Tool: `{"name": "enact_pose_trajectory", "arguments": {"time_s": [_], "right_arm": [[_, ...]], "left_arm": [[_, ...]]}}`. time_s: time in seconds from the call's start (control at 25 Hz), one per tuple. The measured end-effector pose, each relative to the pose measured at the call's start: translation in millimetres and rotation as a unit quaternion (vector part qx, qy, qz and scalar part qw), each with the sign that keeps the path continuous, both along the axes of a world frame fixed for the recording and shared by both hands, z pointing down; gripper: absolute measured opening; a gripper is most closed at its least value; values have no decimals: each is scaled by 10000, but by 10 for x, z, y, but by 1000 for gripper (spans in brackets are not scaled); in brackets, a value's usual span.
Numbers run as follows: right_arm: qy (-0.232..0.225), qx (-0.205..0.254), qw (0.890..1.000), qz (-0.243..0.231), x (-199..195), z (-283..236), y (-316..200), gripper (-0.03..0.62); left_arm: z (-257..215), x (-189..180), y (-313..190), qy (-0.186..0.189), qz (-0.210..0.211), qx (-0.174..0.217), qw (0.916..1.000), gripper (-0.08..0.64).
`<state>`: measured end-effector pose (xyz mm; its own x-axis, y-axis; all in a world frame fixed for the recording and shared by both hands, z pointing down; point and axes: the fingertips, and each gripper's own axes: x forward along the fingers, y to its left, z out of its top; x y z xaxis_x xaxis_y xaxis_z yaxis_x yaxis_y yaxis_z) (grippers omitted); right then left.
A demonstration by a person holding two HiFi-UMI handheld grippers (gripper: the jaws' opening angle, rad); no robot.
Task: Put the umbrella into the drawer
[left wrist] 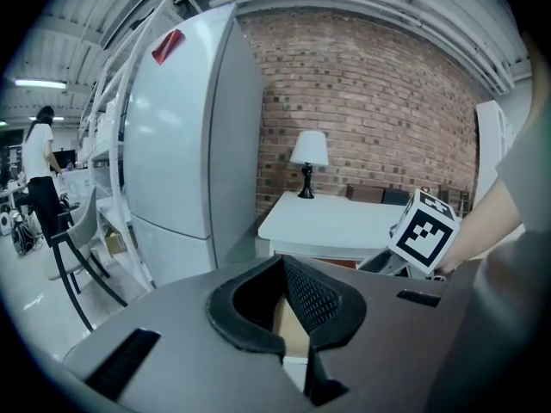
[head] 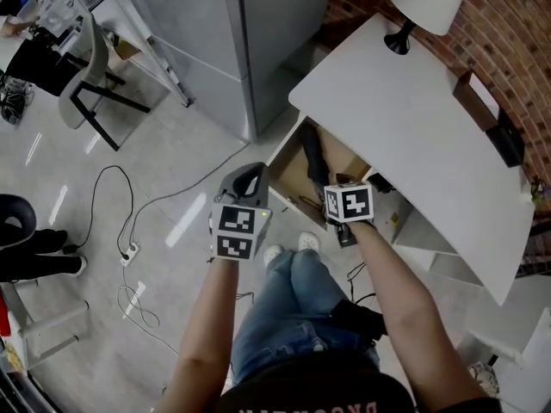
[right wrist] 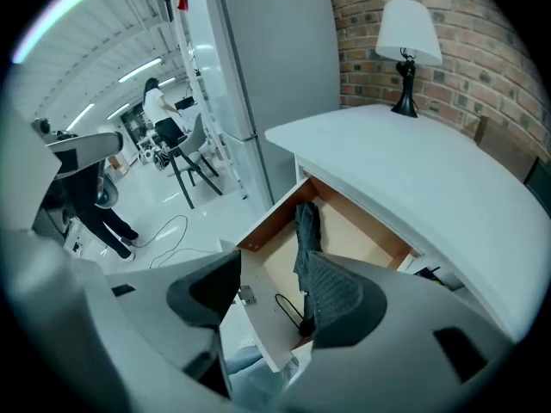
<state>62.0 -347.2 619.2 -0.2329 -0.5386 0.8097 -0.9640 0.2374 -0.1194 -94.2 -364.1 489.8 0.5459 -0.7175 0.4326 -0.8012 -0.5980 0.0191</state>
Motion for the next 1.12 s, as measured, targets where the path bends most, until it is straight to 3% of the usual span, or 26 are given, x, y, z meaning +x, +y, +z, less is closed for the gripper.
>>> {"name": "enact_pose_trajectory", "arguments": {"time_s": [0.32,0.76,1.12], "right_arm": [[53,355,9991,-239,22,-643,215,230],[-280,748,9968,81,116,-1414,587,198],[-326,1984,9796,28,216,-2136,620,144]], "left_arm": [[-408,12,94,1,92,276,9996,-2],[-765,95,189,298,58,497,9983,-2],[-956,44,247,309,-172,766,9964,-2]]}}
